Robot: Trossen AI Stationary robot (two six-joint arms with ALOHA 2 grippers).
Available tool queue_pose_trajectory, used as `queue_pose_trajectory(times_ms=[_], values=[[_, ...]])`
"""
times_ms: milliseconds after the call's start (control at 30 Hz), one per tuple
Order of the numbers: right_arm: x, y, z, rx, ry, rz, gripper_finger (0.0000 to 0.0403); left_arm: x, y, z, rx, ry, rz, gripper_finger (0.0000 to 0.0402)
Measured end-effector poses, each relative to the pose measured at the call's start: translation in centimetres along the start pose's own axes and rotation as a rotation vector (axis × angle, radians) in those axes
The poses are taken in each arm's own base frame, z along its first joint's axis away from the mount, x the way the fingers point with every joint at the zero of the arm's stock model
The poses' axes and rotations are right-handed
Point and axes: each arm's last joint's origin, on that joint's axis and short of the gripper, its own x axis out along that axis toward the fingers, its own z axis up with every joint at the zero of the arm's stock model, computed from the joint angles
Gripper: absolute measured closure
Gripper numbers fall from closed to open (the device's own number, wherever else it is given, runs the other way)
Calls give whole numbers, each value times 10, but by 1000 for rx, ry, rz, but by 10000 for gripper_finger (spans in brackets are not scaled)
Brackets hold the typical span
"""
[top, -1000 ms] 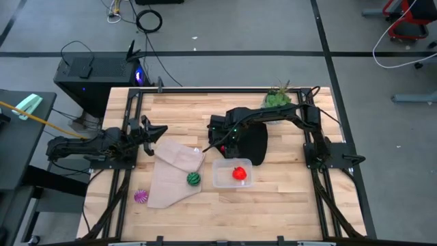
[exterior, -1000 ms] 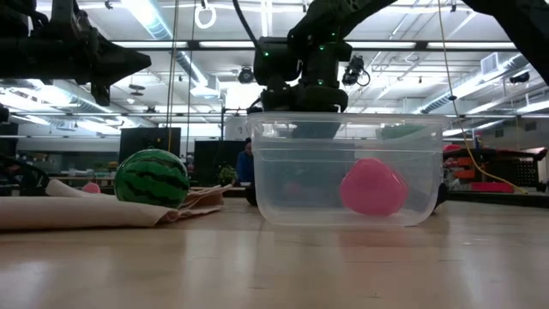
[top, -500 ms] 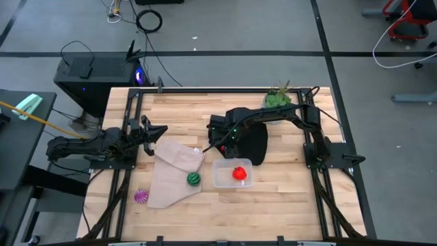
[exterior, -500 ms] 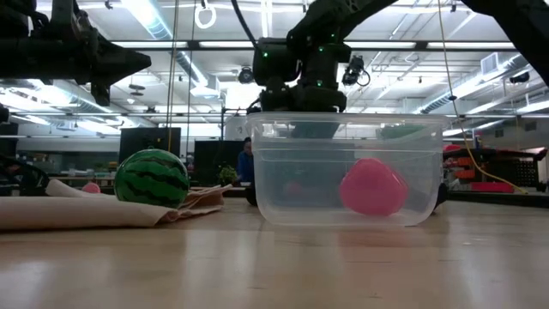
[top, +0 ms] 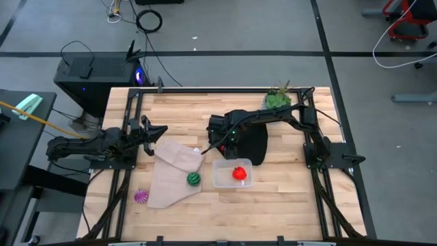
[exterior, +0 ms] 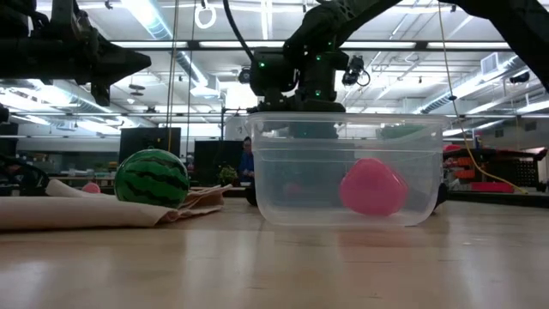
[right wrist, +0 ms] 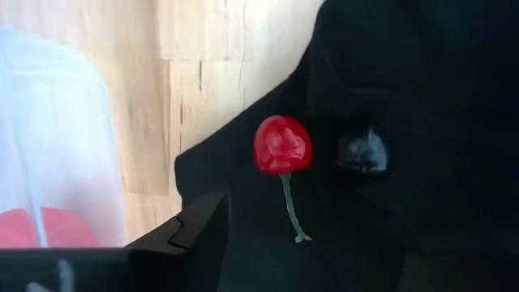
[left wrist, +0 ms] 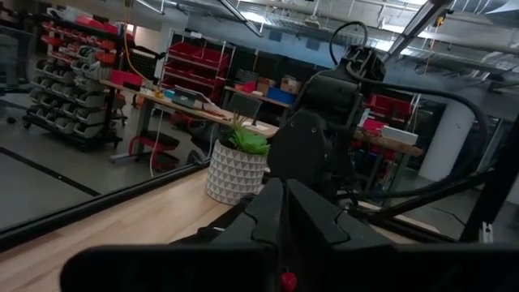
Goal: Pick and placing Produce into tupperware
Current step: Put the cherry into the transparent bin
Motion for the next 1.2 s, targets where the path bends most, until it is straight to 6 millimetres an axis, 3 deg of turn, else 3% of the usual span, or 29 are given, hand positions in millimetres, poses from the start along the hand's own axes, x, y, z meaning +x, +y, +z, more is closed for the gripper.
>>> queue_pose_trajectory(times_ms=[533, 900, 1100, 1200], values=[[0, -1, 0, 1, -2, -1, 316, 0, 0, 0, 1, 0, 0, 377], [0, -1, 1, -1, -13, -2, 342, 0, 0, 0, 1, 0, 0, 369], [0, -1, 1, 22, -9, -16, 394, 0, 0, 0, 2, 0, 0, 372], [0, -1, 1, 30, -6, -16, 394, 0, 0, 0, 2, 0, 0, 377]])
